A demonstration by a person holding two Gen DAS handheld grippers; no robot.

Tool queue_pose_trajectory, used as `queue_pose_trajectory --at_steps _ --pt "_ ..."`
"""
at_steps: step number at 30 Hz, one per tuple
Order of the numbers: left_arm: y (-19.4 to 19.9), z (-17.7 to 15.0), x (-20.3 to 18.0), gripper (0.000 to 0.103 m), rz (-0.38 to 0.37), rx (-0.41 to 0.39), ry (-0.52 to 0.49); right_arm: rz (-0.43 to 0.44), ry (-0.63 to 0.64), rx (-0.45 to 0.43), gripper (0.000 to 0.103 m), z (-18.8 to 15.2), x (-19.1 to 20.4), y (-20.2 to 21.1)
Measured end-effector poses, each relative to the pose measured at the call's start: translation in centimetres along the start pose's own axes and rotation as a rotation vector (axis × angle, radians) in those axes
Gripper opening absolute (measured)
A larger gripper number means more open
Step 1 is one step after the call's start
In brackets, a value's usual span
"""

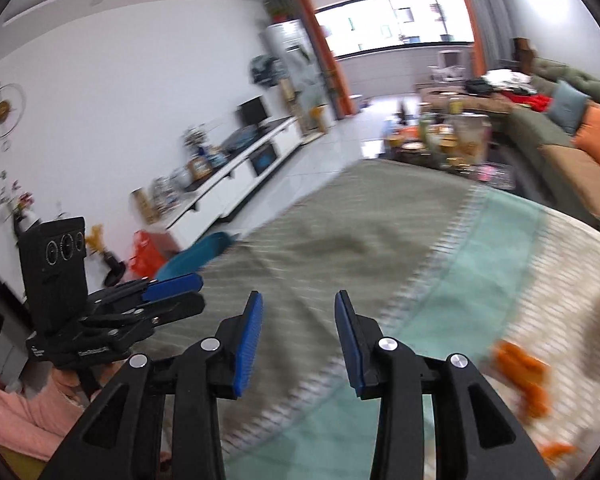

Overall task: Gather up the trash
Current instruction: 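Move both tools back over the table toward the cup and orange peels, then grasp the white dotted paper cup with the right tool while the left tool grasps an orange peel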

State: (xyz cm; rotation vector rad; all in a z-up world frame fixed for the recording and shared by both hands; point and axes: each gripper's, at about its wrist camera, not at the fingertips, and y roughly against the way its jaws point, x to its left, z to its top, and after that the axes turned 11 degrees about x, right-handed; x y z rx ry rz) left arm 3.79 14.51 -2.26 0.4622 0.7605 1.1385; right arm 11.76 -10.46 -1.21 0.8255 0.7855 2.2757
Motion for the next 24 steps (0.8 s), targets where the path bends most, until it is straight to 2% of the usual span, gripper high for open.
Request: queue_pose_trajectory --at_steps 4,10,12,24 --pt "-3.2 0.9 -3.7 0.047 -0.059 0.06 -0.073 -0.063 -0.07 -0.04 0.039 -0.9 -3.6 2.9" --pt "-7.6 1.9 -8.1 0.047 -0.107 0.138 -0.145 -0.152 -0.152 -0.091 0.041 -2.2 -8.8 6.8" --pt "-8.8 2.5 -9.4 0.047 -0.12 0.161 -0.157 -0.181 -0.173 -0.103 0.045 -2.6 -10.4 7.8" --pt "-15.5 5.2 -13.8 0.047 -0.125 0.284 -0.202 -0.266 -0.303 -0.133 0.05 -3.4 -18.9 10.6"
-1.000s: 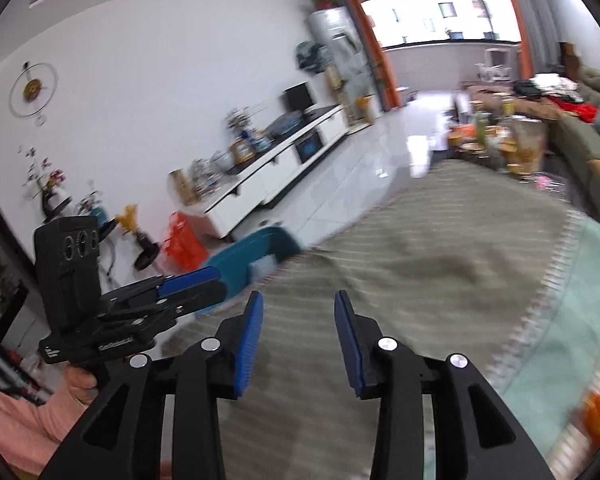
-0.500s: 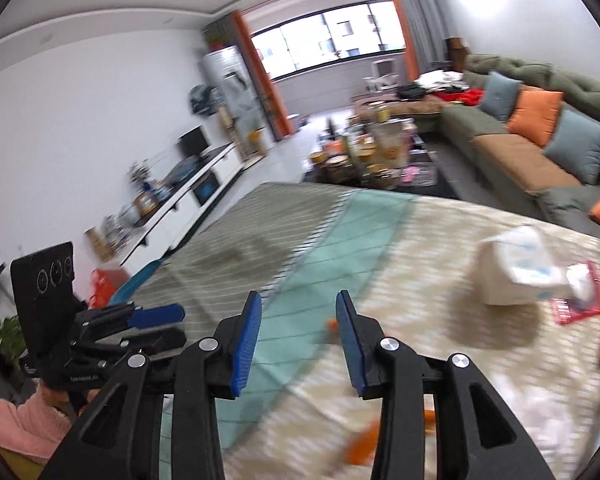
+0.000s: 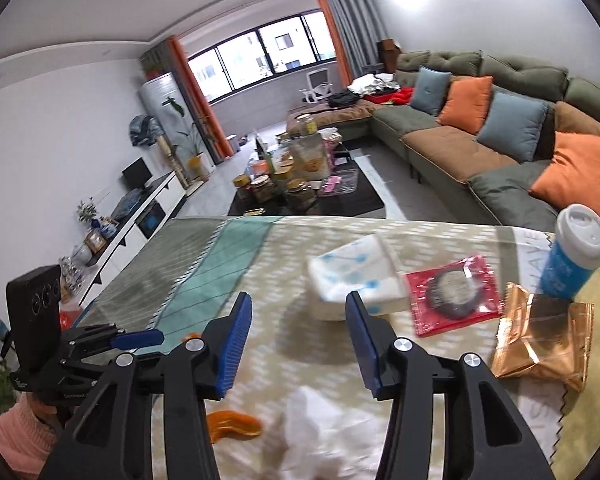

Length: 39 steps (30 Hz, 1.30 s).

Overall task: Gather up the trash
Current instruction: 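Grasp the white dotted paper cup with the right tool while the left tool grasps an orange peel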

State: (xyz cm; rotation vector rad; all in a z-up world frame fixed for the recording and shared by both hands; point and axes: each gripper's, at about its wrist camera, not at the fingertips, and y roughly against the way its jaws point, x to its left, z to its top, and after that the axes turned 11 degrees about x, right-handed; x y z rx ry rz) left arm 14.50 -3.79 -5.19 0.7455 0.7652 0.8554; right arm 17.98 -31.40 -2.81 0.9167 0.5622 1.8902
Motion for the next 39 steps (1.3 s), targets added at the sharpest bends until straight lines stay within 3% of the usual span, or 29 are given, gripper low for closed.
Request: queue_pose_trajectory --at_steps 5,12,16,19,22,25,27,30,33,39 --pt "-1.6 0.8 -0.2 0.047 -0.017 0.033 0.006 -0.011 -0.047 0.014 0.05 1.2 -2.7 -0.9" --pt "-3.0 1.3 -0.4 0.045 -0.038 0.065 0.008 0.036 -0.11 0.058 0.052 2.5 -5.8 -3.7" --pt "-3.1 1.3 -0.3 0.028 -0.049 0.074 0.008 0.078 -0.117 0.075 0.052 2.7 -6.2 -4.5" --pt "-3.2 1.3 -0.3 0.023 -0.055 0.074 0.01 0.107 -0.102 0.085 0.051 2.5 -5.9 -4.7" --pt "-3.0 1.2 -0.3 0.017 -0.072 0.078 0.01 0.107 -0.076 0.094 0.044 2.4 -5.0 -4.6" --pt "-2.8 1.0 -0.4 0.016 -0.071 0.075 0.001 0.125 -0.05 0.097 0.032 2.2 -4.2 -4.4" --pt "-2.4 0.8 -0.4 0.016 -0.08 0.072 -0.003 0.13 -0.03 0.098 0.015 2.0 -3.6 -4.2" --pt "-1.7 0.3 -0.5 0.016 -0.084 0.062 -0.005 0.142 -0.002 0.089 0.011 1.7 -2.4 -3.7" --pt "-0.9 0.0 -1.1 0.027 -0.099 0.048 -0.021 0.148 0.02 0.074 0.006 1.4 -1.4 -3.0" --pt "0.4 -0.2 -2.6 0.034 -0.037 -0.008 -0.071 0.16 0.031 0.033 0.004 0.9 -0.5 -1.6"
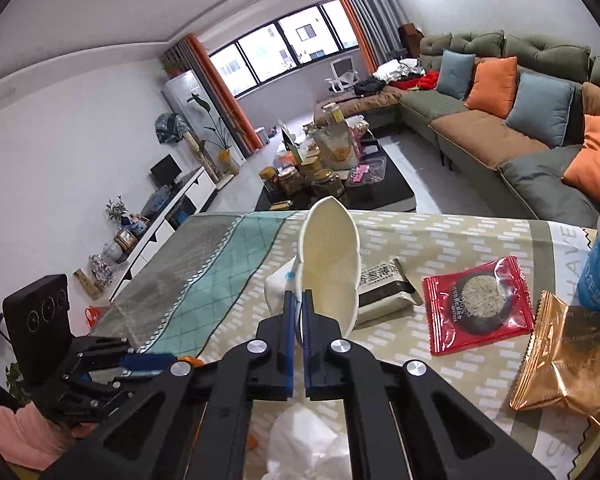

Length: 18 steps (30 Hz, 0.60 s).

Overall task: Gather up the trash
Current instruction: 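Grasp the white dotted paper cup with the right tool while the left tool grasps an orange peel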

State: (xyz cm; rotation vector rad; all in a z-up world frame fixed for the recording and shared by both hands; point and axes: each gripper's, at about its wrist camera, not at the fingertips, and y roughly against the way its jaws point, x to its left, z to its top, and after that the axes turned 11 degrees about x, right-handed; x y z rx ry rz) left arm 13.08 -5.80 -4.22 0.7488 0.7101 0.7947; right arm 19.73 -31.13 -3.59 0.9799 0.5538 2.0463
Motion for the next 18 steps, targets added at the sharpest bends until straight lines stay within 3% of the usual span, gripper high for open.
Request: queue_pose_trajectory --at_steps 5,9,13,15,18 --pt "-1.1 0.6 1.1 0.041 -0.007 0.037 0.021 0.006 0.001 -0.009 0.004 -0.5 0.3 0.4" --pt "-2.7 0.4 1.5 0.042 -0.017 0.094 0.027 0.011 0.001 -0.011 0.004 -0.5 0.2 0.4" --pt "-2.9 0.3 2.1 0.04 -0.047 0.085 0.061 0.022 0.0 -0.016 0.004 -0.8 0.5 0.7" --pt "-3.0 0.3 2.3 0.024 -0.045 0.085 0.07 0.022 0.006 -0.018 0.004 -0.8 0.8 0.8" --pt "-2.8 -0.1 2.5 0.015 -0.072 0.077 0.081 0.029 0.008 -0.024 0.004 -0.8 1.2 0.9"
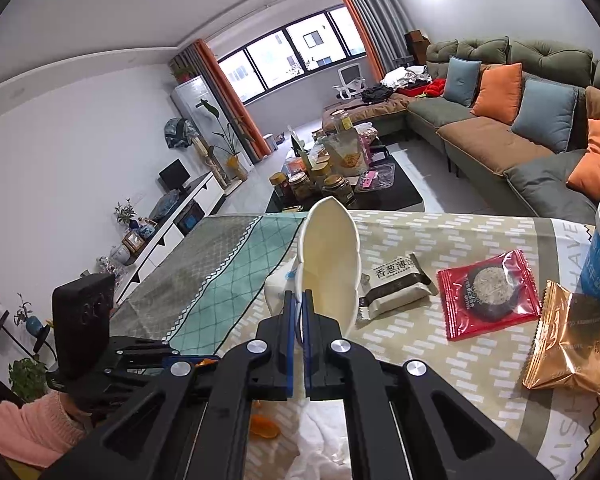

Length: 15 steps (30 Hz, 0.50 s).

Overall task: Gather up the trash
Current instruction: 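Grasp the white dotted paper cup with the right tool while the left tool grasps an orange peel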

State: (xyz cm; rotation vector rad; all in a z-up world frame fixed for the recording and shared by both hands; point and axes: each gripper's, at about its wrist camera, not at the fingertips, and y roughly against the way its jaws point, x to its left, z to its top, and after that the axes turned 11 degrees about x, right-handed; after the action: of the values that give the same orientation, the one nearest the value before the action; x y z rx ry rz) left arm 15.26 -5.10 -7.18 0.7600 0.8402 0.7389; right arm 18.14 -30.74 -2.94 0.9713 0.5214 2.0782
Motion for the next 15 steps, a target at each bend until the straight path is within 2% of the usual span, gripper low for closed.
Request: queue_pose_trajectory --at_steps 8,15 --pt "2.3 -1.4 -0.8 0.012 0.025 -0.06 -0.009 0.055 0.018 -0.01 0.004 0.0 2.1 -0.2" --pt "5.6 -3.4 0.0 0.013 0.073 -0.123 0.03 0.12 0.048 -0.024 0.004 -0.3 4.8 -0.7"
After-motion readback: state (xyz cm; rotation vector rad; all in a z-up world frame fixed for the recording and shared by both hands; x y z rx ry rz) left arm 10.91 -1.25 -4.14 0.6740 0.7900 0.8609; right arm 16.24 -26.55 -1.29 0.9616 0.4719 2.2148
